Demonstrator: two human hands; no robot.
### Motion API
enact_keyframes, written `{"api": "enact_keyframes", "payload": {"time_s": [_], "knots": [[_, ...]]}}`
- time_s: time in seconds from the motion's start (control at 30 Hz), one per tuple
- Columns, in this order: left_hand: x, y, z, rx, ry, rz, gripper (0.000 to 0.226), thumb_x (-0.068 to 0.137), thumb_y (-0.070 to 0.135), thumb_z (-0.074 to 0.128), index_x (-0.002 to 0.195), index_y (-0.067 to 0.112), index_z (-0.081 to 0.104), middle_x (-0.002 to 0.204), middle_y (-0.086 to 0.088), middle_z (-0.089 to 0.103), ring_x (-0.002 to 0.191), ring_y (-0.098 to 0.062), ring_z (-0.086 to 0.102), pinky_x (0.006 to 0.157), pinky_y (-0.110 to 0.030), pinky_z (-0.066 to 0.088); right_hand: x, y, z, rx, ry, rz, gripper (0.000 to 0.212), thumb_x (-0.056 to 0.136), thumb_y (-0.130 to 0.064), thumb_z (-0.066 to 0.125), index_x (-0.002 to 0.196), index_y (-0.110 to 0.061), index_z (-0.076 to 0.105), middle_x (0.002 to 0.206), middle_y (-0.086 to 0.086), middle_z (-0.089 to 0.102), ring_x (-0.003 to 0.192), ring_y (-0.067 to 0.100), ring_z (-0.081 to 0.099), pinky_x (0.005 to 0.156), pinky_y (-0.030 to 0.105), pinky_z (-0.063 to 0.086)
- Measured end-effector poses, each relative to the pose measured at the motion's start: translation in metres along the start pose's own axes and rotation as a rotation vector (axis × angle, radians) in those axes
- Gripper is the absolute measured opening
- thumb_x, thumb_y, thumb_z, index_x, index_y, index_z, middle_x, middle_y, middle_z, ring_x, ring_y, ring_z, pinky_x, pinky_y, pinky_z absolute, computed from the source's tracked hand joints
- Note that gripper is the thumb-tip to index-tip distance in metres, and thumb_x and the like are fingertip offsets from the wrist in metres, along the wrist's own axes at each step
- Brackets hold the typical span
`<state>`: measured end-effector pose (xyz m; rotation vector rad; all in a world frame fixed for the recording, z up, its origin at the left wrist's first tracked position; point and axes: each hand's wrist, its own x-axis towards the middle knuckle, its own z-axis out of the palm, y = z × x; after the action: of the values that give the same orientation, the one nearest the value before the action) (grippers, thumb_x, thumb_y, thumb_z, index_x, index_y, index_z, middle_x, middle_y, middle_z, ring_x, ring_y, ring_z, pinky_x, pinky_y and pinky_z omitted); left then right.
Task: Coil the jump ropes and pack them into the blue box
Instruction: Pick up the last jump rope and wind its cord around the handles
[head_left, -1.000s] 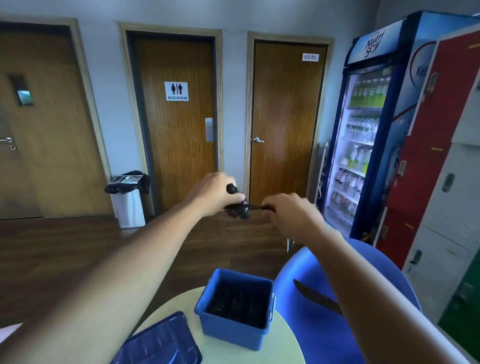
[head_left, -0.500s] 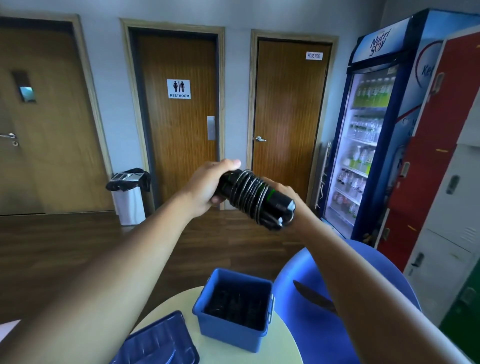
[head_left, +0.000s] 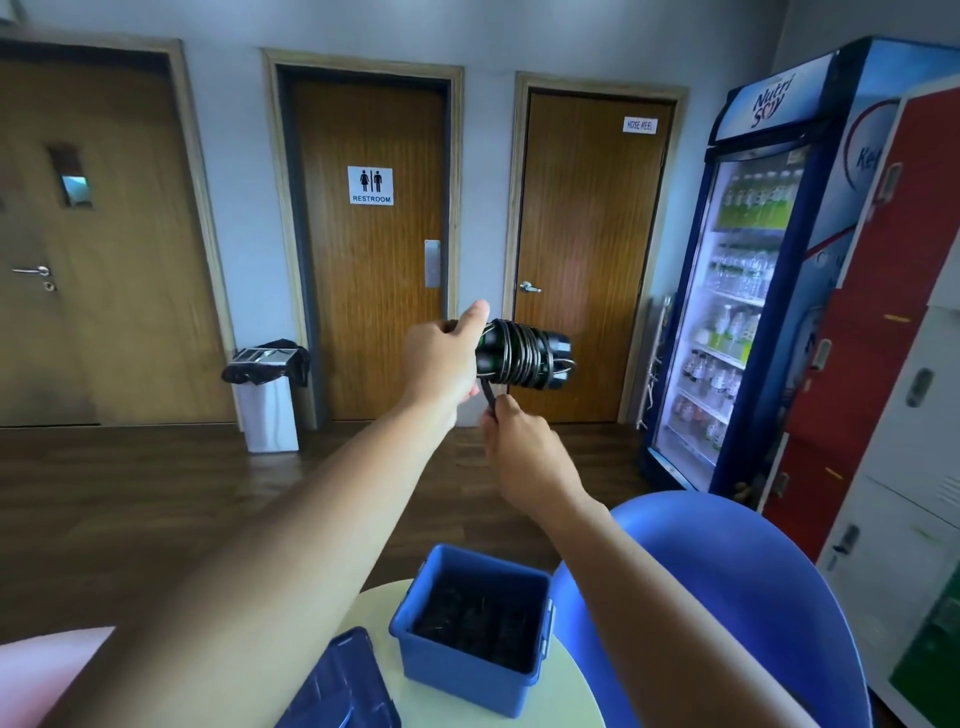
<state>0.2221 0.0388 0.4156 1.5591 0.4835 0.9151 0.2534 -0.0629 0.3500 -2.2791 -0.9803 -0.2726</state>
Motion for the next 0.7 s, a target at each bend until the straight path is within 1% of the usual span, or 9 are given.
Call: {"api": "enact_keyframes", "payload": {"time_s": [0.07, 0.13, 0.23, 0.33, 0.4, 0.5, 0.57, 0.63, 0.7], "knots": [[0.008, -0.001, -0.006, 0.161, 0.018, 0.092, 0.055, 0.094, 0.050, 0.061, 0.072, 0.000, 0.063, 0.051, -0.005, 0.050, 0.046, -0.026, 0.053, 0.040, -0.025, 0.042, -0.002, 0.003, -0.007, -0.252, 0.098, -0.077, 0.017, 0.106, -0.024, 0.039, 0.114, -0.015, 0.052, 0.093, 0.007, 0.067, 0.078, 0.034, 0.065, 0.058, 0.035, 0.036], [0.012, 0.000, -0.008, 0.353, 0.011, 0.177, 0.058, 0.094, 0.052, 0.058, 0.068, 0.001, 0.062, 0.057, -0.008, 0.059, 0.053, -0.031, 0.061, 0.048, -0.034, 0.046, -0.001, 0.005, -0.018, -0.373, 0.230, -0.194, 0.014, 0.101, -0.025, 0.052, 0.106, -0.016, 0.061, 0.091, 0.003, 0.071, 0.078, 0.031, 0.069, 0.058, 0.033, 0.039], [0.015, 0.005, -0.004, 0.607, -0.023, 0.233, 0.055, 0.095, 0.052, 0.055, 0.072, 0.003, 0.064, 0.058, -0.004, 0.056, 0.050, -0.018, 0.052, 0.044, -0.025, 0.032, 0.006, 0.010, -0.030, -0.478, 0.418, -0.344, 0.011, 0.089, -0.025, 0.070, 0.089, -0.015, 0.067, 0.079, 0.002, 0.072, 0.070, 0.030, 0.067, 0.063, 0.036, 0.045], [0.022, 0.012, -0.001, 0.705, -0.095, 0.216, 0.049, 0.095, 0.050, 0.054, 0.081, 0.004, 0.065, 0.063, -0.004, 0.053, 0.053, -0.016, 0.048, 0.045, -0.023, 0.029, 0.009, 0.017, -0.034, -0.481, 0.481, -0.414, 0.016, 0.091, -0.027, 0.067, 0.094, -0.012, 0.067, 0.083, 0.004, 0.070, 0.071, 0.031, 0.063, 0.063, 0.038, 0.044], [0.027, 0.015, -0.001, 0.658, -0.198, 0.165, 0.045, 0.093, 0.051, 0.056, 0.092, 0.007, 0.067, 0.069, -0.005, 0.055, 0.053, -0.017, 0.048, 0.046, -0.023, 0.032, 0.015, 0.026, -0.037, -0.429, 0.489, -0.455, 0.019, 0.094, -0.030, 0.062, 0.095, -0.011, 0.066, 0.086, 0.005, 0.067, 0.073, 0.030, 0.062, 0.062, 0.038, 0.045], [0.026, 0.017, -0.006, 0.574, -0.406, 0.023, 0.039, 0.091, 0.055, 0.058, 0.092, 0.016, 0.061, 0.073, -0.006, 0.046, 0.053, -0.017, 0.036, 0.045, -0.024, 0.025, 0.020, 0.038, -0.045, -0.256, 0.409, -0.525, 0.029, 0.096, -0.033, 0.057, 0.094, -0.006, 0.066, 0.095, 0.009, 0.061, 0.079, 0.029, 0.062, 0.066, 0.037, 0.051], [0.026, 0.016, -0.010, 0.541, -0.518, -0.065, 0.041, 0.092, 0.057, 0.056, 0.095, 0.017, 0.062, 0.071, -0.004, 0.043, 0.050, -0.015, 0.032, 0.044, -0.024, 0.021, 0.019, 0.038, -0.050, -0.148, 0.325, -0.532, 0.031, 0.096, -0.034, 0.057, 0.096, -0.005, 0.066, 0.112, 0.009, 0.063, 0.090, 0.029, 0.066, 0.072, 0.036, 0.055], [0.028, 0.013, -0.014, 0.405, -0.582, -0.162, 0.047, 0.091, 0.057, 0.057, 0.101, 0.012, 0.064, 0.066, -0.002, 0.044, 0.044, -0.012, 0.028, 0.042, -0.023, 0.017, 0.018, 0.034, -0.051, -0.077, 0.293, -0.497, 0.029, 0.097, -0.035, 0.057, 0.099, -0.007, 0.066, 0.124, 0.006, 0.065, 0.098, 0.028, 0.068, 0.075, 0.039, 0.057], [0.026, 0.008, -0.015, 0.248, -0.607, -0.232, 0.049, 0.089, 0.061, 0.058, 0.092, 0.012, 0.059, 0.062, -0.001, 0.044, 0.043, -0.011, 0.029, 0.041, -0.022, 0.016, 0.019, 0.033, -0.050, -0.012, 0.308, -0.437, 0.025, 0.098, -0.033, 0.059, 0.102, -0.010, 0.066, 0.114, 0.003, 0.069, 0.091, 0.024, 0.068, 0.073, 0.032, 0.054]]}}
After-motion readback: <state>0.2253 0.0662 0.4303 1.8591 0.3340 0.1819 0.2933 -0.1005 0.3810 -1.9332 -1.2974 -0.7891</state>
